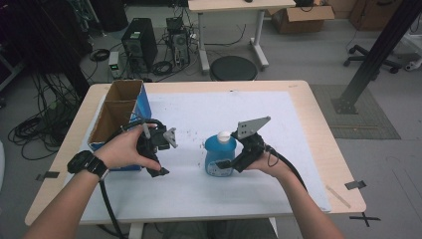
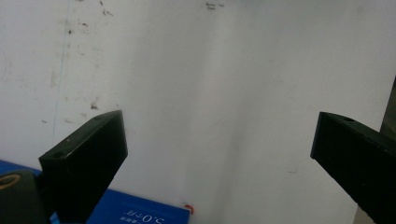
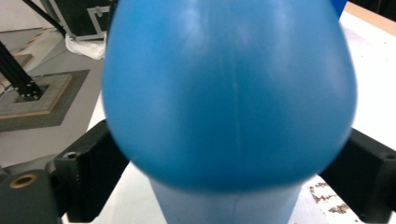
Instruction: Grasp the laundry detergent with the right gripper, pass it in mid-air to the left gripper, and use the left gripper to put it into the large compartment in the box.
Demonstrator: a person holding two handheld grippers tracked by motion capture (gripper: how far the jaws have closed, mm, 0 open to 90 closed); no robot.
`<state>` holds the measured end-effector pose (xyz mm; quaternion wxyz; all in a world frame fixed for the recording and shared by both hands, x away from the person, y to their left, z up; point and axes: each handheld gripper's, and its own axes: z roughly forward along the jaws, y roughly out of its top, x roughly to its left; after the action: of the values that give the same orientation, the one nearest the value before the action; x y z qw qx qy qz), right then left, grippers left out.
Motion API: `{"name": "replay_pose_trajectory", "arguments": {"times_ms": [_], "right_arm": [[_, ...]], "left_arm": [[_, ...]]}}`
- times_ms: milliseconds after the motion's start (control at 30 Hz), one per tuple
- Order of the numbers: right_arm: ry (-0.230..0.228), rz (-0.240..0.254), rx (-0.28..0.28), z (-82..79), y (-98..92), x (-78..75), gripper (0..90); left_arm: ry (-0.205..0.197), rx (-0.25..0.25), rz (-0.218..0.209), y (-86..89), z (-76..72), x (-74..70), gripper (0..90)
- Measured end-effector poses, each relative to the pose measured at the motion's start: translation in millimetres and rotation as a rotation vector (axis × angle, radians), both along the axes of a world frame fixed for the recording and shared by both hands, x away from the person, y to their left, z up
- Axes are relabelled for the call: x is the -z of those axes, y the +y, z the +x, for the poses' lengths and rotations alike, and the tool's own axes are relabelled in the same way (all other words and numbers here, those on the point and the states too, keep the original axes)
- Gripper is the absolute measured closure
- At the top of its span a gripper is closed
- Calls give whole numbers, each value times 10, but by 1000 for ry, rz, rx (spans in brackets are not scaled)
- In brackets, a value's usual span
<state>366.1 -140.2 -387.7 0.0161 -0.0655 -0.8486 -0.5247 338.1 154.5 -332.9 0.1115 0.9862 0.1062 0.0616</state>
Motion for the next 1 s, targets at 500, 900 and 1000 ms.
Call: {"name": "replay_pose_trajectory", "arguments": {"times_ms": [500,900,1000], "right_arm": [[-12,9,-3,7,1,16,212],[-12,13,-6,17,-12,14,279],[-13,15,-9,19,-15,15,311]], "left_arm": [[-3,-3,-4,19,-10,-4,44],[-9,-5,-4,22,-12,-18,44],[-9,-5,-5,23,-12,-20,44]]}}
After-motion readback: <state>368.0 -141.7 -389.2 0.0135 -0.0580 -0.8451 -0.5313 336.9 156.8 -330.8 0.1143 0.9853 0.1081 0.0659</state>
